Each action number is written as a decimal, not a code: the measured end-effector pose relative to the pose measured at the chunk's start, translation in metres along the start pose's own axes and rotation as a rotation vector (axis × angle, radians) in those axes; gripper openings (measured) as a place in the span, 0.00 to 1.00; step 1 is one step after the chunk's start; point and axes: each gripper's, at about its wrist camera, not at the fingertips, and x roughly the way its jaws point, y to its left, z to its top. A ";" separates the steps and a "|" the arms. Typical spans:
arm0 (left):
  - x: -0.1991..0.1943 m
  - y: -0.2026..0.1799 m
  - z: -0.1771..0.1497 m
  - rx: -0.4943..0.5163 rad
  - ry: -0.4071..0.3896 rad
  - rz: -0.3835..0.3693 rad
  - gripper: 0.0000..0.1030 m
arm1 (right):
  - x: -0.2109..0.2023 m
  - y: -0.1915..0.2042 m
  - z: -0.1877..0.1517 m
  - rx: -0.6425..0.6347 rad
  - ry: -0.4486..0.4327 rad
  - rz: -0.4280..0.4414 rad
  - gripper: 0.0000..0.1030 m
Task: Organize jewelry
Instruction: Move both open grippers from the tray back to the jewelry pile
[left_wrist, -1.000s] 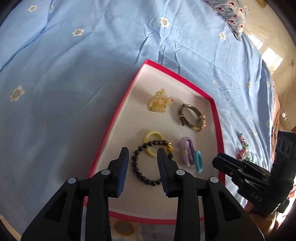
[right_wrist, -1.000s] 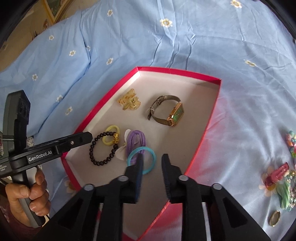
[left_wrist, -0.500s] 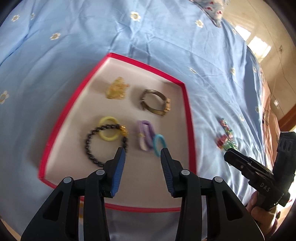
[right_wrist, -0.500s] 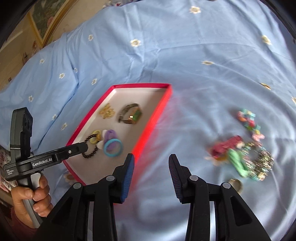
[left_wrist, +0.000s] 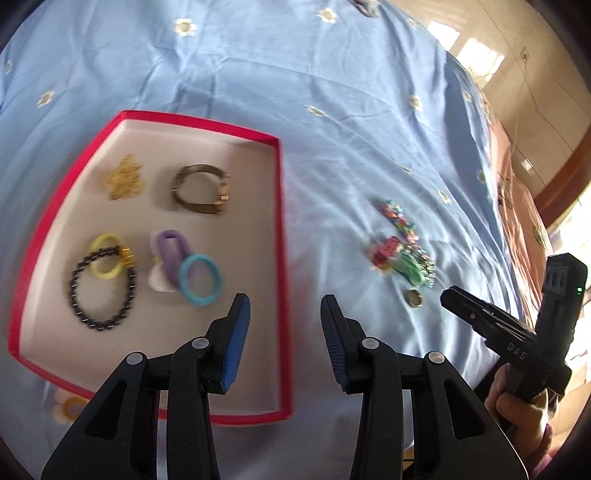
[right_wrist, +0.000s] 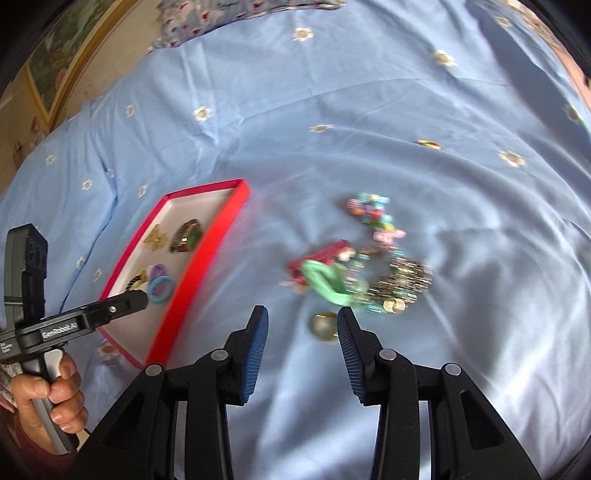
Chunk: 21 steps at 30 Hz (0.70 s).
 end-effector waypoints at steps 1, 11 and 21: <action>0.001 -0.004 0.001 0.006 0.003 -0.004 0.37 | -0.002 -0.006 -0.001 0.010 -0.002 -0.007 0.40; 0.019 -0.043 0.008 0.047 0.045 -0.077 0.37 | -0.016 -0.050 0.000 0.068 -0.028 -0.051 0.38; 0.039 -0.072 0.022 0.049 0.086 -0.151 0.37 | -0.008 -0.066 0.008 0.074 -0.014 -0.061 0.24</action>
